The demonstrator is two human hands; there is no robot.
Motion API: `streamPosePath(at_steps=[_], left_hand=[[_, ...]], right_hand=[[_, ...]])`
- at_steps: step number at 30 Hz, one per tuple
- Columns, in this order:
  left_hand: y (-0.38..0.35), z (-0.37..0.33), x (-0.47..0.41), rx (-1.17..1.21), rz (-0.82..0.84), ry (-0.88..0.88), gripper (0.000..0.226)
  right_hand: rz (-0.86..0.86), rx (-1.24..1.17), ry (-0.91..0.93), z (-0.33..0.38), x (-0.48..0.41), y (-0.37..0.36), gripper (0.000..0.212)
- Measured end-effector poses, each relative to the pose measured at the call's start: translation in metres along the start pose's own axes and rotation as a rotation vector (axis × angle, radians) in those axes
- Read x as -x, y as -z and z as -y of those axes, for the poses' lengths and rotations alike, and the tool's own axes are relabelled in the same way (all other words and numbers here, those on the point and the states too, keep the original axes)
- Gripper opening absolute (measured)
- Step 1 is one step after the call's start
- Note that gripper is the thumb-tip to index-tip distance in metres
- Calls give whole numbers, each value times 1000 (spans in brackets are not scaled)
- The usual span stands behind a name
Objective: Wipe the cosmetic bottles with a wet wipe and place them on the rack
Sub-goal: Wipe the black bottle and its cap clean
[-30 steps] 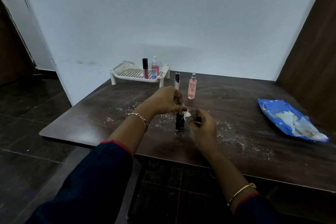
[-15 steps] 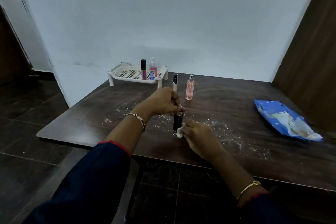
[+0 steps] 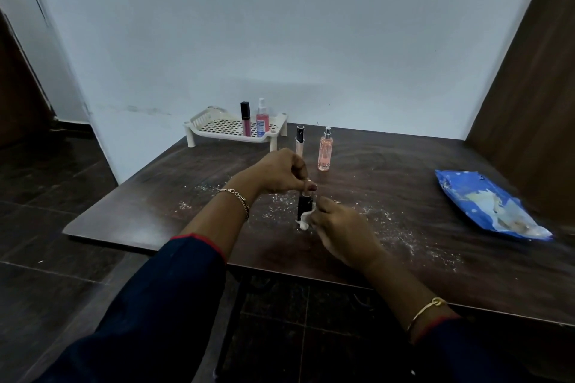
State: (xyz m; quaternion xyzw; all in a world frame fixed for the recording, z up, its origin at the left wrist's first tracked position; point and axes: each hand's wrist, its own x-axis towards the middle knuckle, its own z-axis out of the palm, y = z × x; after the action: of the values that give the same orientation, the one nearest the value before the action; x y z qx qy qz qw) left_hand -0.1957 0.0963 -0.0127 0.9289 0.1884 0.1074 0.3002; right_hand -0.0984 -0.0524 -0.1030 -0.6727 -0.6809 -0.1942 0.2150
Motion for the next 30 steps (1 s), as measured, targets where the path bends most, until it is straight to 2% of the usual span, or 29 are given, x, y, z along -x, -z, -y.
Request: streamPosePath(at_steps=[2,7,13,17,20,24,26,30], left_hand=[[0,0,0,-8,4,-3,25],[2,-1,-2,-32,11,0,22],[3,-1,-3,-41,33,10,18],[4,-3,-4,-34,47,12,19],[3,-4,-4,-31,56,18,23],[3,-4,-3,-13,51,27,25],[3,-4,-3,-15,49,27,25],[4,-4,-6,-45,67,33,24]], right_hand=[[43,2,-7,0,1,1,12],[-136,12,4,-4,-11,10,19],[-218,64,42,-3,-8,6,16],[-154,140,68,-5,-9,9,16],[1,169,88,-7,-4,6,16],[182,146,-6,-4,-1,-3,16],[177,145,-9,-1,-4,-2,14],[30,192,47,8,-11,12,15]])
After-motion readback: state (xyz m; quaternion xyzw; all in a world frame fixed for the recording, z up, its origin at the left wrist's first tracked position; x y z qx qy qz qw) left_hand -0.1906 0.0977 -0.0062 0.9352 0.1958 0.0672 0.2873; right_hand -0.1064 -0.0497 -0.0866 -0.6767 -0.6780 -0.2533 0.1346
